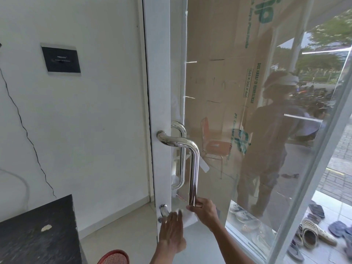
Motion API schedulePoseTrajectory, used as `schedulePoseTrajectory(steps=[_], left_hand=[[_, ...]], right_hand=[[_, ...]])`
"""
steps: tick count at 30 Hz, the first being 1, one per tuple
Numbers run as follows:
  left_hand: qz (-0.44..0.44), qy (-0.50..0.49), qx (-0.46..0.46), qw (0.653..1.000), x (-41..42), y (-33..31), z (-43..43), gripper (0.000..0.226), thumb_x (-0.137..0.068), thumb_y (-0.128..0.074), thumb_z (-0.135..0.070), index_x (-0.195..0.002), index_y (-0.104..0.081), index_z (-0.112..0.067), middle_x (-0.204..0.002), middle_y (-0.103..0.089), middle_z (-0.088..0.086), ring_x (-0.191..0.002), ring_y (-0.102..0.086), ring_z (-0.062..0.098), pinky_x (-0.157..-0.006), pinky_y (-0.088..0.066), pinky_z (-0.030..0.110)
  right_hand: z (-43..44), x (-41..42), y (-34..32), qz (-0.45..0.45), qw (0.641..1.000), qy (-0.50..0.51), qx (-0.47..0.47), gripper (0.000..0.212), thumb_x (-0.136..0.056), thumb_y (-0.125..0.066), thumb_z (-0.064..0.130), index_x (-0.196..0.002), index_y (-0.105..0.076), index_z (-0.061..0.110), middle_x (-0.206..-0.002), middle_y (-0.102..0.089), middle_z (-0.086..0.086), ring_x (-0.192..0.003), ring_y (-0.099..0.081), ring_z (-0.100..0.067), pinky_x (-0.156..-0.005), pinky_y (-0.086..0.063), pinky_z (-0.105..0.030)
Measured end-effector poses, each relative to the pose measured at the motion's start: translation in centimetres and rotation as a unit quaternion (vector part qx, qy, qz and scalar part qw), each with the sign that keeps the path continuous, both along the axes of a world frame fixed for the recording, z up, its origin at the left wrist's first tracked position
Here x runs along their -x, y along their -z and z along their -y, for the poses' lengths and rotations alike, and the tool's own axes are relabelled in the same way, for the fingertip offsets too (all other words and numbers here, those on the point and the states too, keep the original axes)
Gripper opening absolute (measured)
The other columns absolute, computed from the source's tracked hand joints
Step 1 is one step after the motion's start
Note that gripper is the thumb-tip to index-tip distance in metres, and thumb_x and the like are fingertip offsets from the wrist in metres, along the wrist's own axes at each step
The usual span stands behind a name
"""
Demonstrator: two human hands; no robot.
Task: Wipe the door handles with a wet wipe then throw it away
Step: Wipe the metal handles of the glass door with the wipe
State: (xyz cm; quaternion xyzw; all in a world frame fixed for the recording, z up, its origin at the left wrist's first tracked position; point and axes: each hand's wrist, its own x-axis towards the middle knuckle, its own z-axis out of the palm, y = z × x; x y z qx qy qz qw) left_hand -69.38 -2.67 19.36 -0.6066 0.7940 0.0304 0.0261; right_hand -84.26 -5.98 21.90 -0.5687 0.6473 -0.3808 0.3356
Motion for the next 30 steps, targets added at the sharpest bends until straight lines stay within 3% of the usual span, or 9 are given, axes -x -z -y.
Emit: schedulePoseTrajectory(steps=[4, 7, 10, 13, 17, 26, 30], left_hand=[[0.010, 0.015, -0.005, 1.000, 0.4, 0.2, -0.3, 0.089, -0.087, -0.050, -0.015, -0.154, 0.008, -0.009, -0.160, -0.008, 0.012, -0.150, -0.004, 0.028, -0.121, 0.004, 0.047], [0.069, -0.005, -0.013, 0.997, -0.2, 0.0, 0.0, 0.083, -0.091, -0.049, -0.018, -0.152, 0.004, -0.001, -0.162, 0.000, 0.015, -0.151, 0.005, 0.028, -0.119, 0.004, 0.053], [0.098, -0.041, -0.033, 0.994, -1.4, -0.5, 0.4, 0.086, -0.092, -0.051, -0.023, -0.151, 0.007, 0.002, -0.162, 0.009, 0.017, -0.150, 0.010, 0.028, -0.118, -0.001, 0.055], [0.077, -0.038, -0.050, 0.995, -2.2, -0.6, 0.6, 0.092, -0.089, -0.054, -0.022, -0.151, 0.010, -0.001, -0.162, 0.012, 0.013, -0.151, 0.010, 0.025, -0.118, -0.005, 0.053], [0.011, 0.027, -0.059, 0.998, -1.9, 0.2, -0.1, 0.096, -0.085, -0.055, -0.016, -0.153, 0.012, -0.018, -0.163, 0.012, 0.004, -0.151, 0.010, 0.021, -0.121, 0.004, 0.048], [0.024, -0.049, -0.090, 0.994, -3.3, -1.1, 1.4, 0.089, -0.088, -0.050, -0.018, -0.152, 0.010, -0.005, -0.162, 0.017, 0.004, -0.151, 0.011, 0.017, -0.121, -0.008, 0.049], [-0.014, -0.007, -0.090, 0.996, -3.0, -0.5, 0.7, 0.091, -0.085, -0.050, -0.013, -0.153, 0.011, -0.007, -0.162, 0.017, 0.003, -0.150, 0.012, 0.018, -0.123, -0.004, 0.044]], right_hand=[[0.1, 0.4, 0.1, -0.020, 1.000, -0.015, -0.004, 0.015, -0.066, -0.082, 0.034, -0.076, -0.075, 0.026, -0.074, -0.074, 0.014, -0.073, -0.069, 0.003, -0.069, -0.050, -0.021], [0.2, 0.6, 0.0, -0.034, 0.999, -0.024, 0.000, 0.013, -0.068, -0.082, 0.034, -0.077, -0.075, 0.027, -0.077, -0.075, 0.015, -0.075, -0.068, 0.006, -0.072, -0.051, -0.020], [0.0, 0.6, -0.1, -0.040, 0.999, -0.020, 0.003, 0.012, -0.068, -0.081, 0.032, -0.077, -0.075, 0.027, -0.076, -0.074, 0.014, -0.072, -0.066, 0.007, -0.063, -0.046, -0.012], [-0.1, 0.4, -0.3, -0.048, 0.999, -0.017, 0.007, 0.010, -0.069, -0.080, 0.030, -0.075, -0.074, 0.025, -0.074, -0.074, 0.014, -0.069, -0.064, 0.008, -0.057, -0.042, -0.007], [0.2, 0.2, -0.3, -0.045, 0.999, -0.017, 0.001, 0.009, -0.070, -0.081, 0.028, -0.076, -0.075, 0.027, -0.072, -0.072, 0.017, -0.072, -0.065, 0.007, -0.069, -0.050, -0.020], [0.2, 0.0, -0.2, -0.058, 0.998, -0.011, 0.002, 0.011, -0.068, -0.080, 0.031, -0.068, -0.070, 0.036, -0.077, -0.074, 0.012, -0.078, -0.068, -0.001, -0.073, -0.050, -0.024], [0.2, 0.0, -0.4, -0.064, 0.998, -0.011, 0.004, 0.013, -0.069, -0.080, 0.030, -0.066, -0.069, 0.036, -0.081, -0.075, 0.011, -0.079, -0.069, -0.004, -0.074, -0.051, -0.024]])
